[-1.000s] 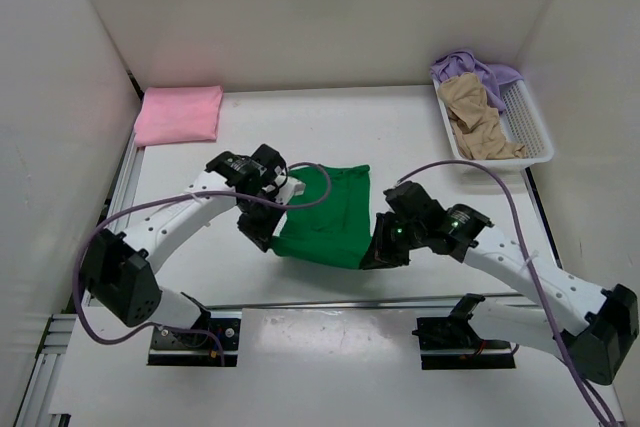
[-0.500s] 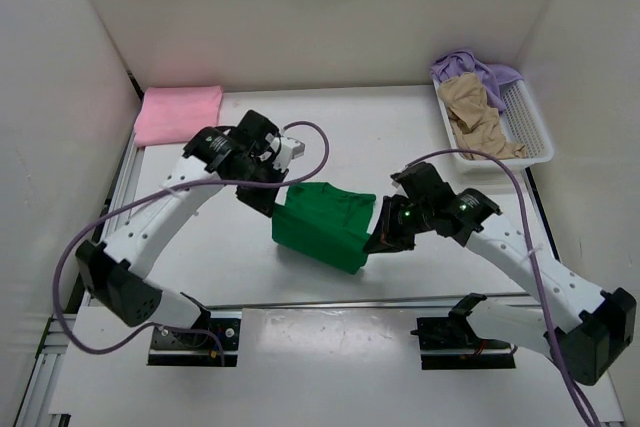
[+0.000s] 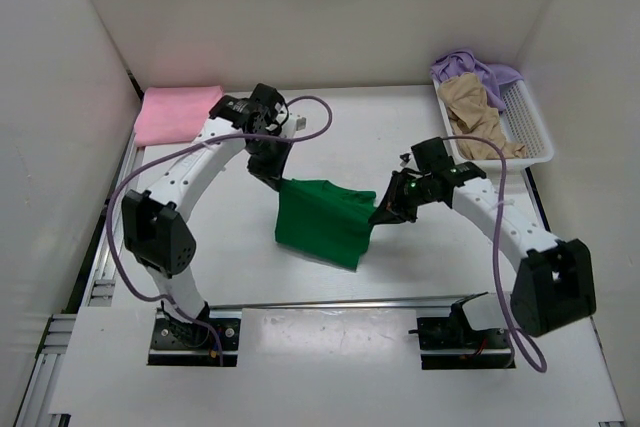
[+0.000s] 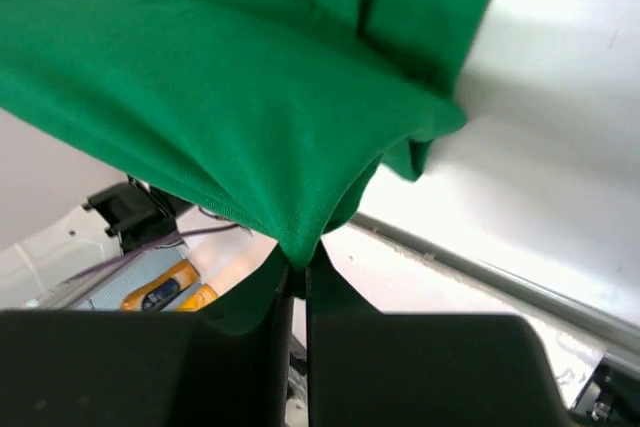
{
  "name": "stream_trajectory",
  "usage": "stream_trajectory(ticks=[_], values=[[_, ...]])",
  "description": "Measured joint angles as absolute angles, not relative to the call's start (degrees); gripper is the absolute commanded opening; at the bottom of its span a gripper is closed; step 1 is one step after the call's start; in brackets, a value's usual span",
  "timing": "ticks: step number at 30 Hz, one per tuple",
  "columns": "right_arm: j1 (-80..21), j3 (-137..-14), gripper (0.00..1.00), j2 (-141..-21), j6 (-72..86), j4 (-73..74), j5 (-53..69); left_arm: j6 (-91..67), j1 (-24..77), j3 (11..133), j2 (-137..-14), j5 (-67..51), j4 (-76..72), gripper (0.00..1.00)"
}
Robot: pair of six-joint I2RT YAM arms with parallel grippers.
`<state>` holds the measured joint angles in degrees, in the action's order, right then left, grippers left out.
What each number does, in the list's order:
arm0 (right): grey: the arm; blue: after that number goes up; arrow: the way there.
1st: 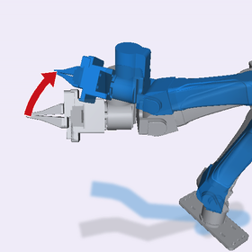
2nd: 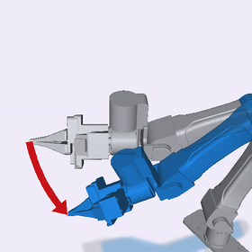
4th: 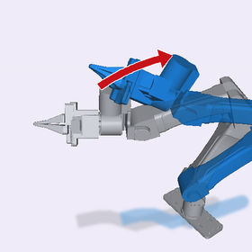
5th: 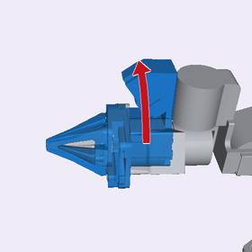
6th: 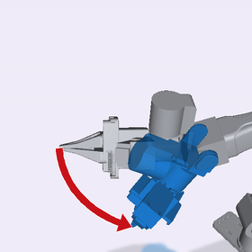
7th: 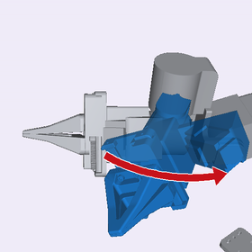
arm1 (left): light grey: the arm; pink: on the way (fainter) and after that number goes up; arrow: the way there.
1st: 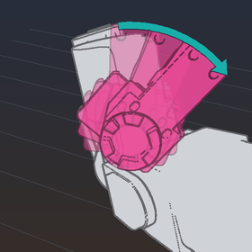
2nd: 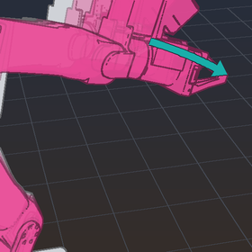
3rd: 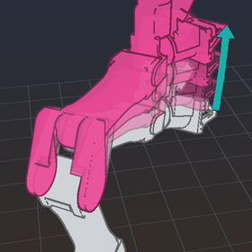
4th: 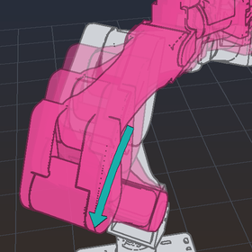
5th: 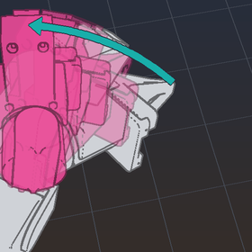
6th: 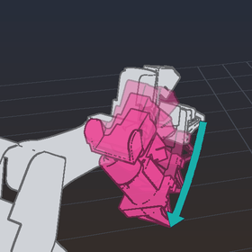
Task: Fold and stack the t-shirts
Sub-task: Fold the long partially folded tshirt into a neat square
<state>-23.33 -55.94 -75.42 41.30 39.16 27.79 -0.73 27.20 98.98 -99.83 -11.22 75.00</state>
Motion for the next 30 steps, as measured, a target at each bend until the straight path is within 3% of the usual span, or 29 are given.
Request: stream_trajectory(ticks=[7, 10, 11, 13, 14, 16, 17, 20, 24, 25, 27, 30], values=[[-17.89, -62.74, 0.03, -88.4, 38.59, 37.6, 30.24, -0.69, 25.82, 100.68, -106.96, -11.55, 71.7, 0.1], [-16.51, -67.64, 0.3, -94.67, 38.11, 37.36, 30.39, -0.67, 24.91, 102.08, -110.69, -11.31, 69.87, 0.11], [-16.1, -69.41, 0.48, -96.86, 37.8, 37.39, 30.26, -0.62, 24.6, 102.48, -111.94, -10.76, 69.01, 0.2], [-14.94, -72.47, 0.53, -100.86, 37.36, 37.19, 29.91, -0.38, 23.73, 103.39, -114.24, -8.8, 67.61, 0.45], [-14.24, -73.82, 0.54, -102.78, 37.23, 37.12, 29.71, -0.38, 23.27, 104.25, -115.44, -7.35, 67.05, 0.5], [-12.93, -76.12, 0.56, -106.0, 37.12, 36.84, 29.04, -0.23, 22.44, 106.91, -118.34, -4.89, 66.3, 0.5], [-12.32, -77.17, 0.56, -107.42, 37.12, 36.73, 28.6, -0.25, 22.04, 109.12, -120.2, -3.31, 66.0, 0.5], [-11.22, -79.77, 0.4, -109.23, 36.64, 36.49, 27.66, -0.21, 20.8, 112.66, -123.46, 0.91, 63.75, 0.5], [-13.85, -81.23, 0.08, -107.39, 34.24, 35.51, 24.73, -0.23, 19.75, 107.35, -120.05, 3.86, 60.18, 0.47], [-15.51, -81.28, 0.04, -106.61, 33.93, 35.05, 24.27, -0.23, 19.59, 105.03, -118.3, 3.51, 59.16, 0.45], [-19.11, -81.56, 0.0, -105.95, 33.87, 34.28, 24.05, -0.32, 19.77, 100.82, -114.85, 1.91, 57.21, 0.31], [-23.68, -82.85, 0.0, -107.44, 34.06, 33.78, 24.12, -0.08, 21.17, 99.15, -112.6, -1.15, 56.05, 0.28]])
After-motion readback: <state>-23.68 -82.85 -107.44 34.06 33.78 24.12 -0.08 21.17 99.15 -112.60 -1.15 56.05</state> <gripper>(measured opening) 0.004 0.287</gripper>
